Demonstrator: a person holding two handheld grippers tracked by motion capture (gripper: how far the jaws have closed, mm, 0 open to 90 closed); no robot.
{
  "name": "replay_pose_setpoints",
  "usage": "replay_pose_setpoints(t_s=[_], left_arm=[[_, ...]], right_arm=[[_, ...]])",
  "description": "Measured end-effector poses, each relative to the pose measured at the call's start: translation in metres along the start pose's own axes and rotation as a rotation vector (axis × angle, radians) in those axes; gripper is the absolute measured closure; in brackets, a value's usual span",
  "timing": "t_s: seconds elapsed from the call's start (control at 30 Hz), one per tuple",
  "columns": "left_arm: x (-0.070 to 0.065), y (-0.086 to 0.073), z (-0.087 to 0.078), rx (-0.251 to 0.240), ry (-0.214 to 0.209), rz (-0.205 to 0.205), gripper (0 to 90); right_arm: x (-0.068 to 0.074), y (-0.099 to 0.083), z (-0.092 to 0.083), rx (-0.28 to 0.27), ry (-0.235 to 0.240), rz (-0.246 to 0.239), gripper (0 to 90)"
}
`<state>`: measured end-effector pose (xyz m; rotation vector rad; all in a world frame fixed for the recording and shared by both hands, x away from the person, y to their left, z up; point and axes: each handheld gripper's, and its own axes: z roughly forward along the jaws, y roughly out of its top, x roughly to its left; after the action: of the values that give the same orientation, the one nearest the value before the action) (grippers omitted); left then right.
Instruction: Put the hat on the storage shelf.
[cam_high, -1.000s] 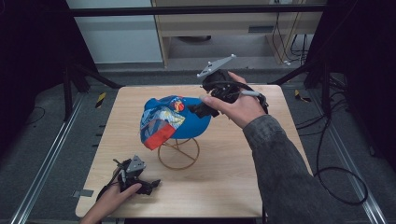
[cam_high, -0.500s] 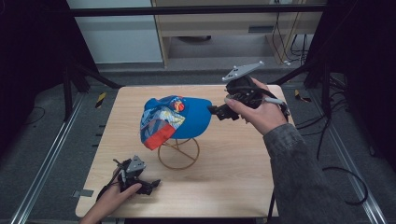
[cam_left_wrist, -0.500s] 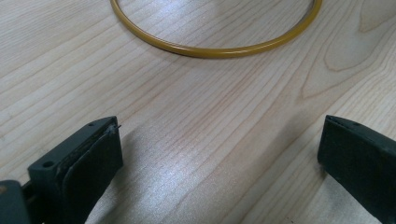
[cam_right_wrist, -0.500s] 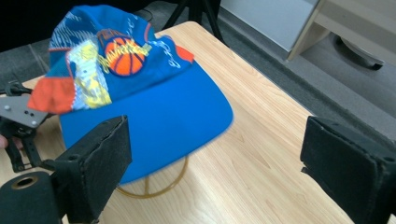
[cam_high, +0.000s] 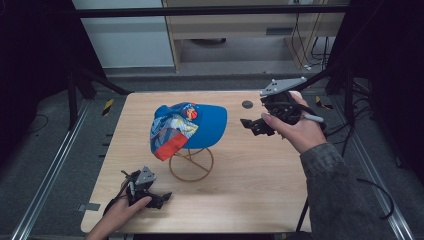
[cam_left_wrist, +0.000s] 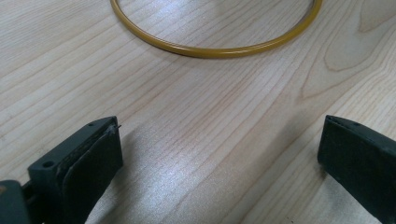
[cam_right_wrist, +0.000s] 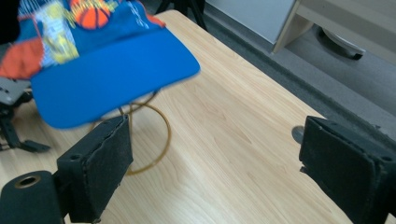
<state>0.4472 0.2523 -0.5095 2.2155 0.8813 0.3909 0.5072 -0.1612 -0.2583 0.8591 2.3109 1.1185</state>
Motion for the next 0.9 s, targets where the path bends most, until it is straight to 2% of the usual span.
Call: replay_pose_setpoints(t_s=[0.1, 0.4, 0.5, 0.67, 0.9], left_arm=[[0.000, 0.000, 0.000, 0.000, 0.000, 0.001, 0.0], [0.000, 0.000, 0.000, -0.001, -0.001, -0.003, 0.0], [0.000, 0.000, 0.000, 0.002, -0.001, 0.001, 0.0], [0.000, 0.000, 0.000, 0.002, -0.001, 0.001, 0.0], [0.000, 0.000, 0.000, 0.002, -0.001, 0.001, 0.0]], right_arm=[[-0.005, -0.014, -0.001, 0.000, -0.011, 0.016, 10.0], [-0.011, -0.040, -0.001, 0.012, -0.041, 0.030, 11.0], [-0.015, -0.059, 0.002, 0.026, -0.060, 0.047, 11.0], [-0.017, -0.077, 0.005, 0.039, -0.068, 0.054, 11.4], [-0.018, -0.115, 0.017, 0.067, -0.068, 0.084, 12.2]])
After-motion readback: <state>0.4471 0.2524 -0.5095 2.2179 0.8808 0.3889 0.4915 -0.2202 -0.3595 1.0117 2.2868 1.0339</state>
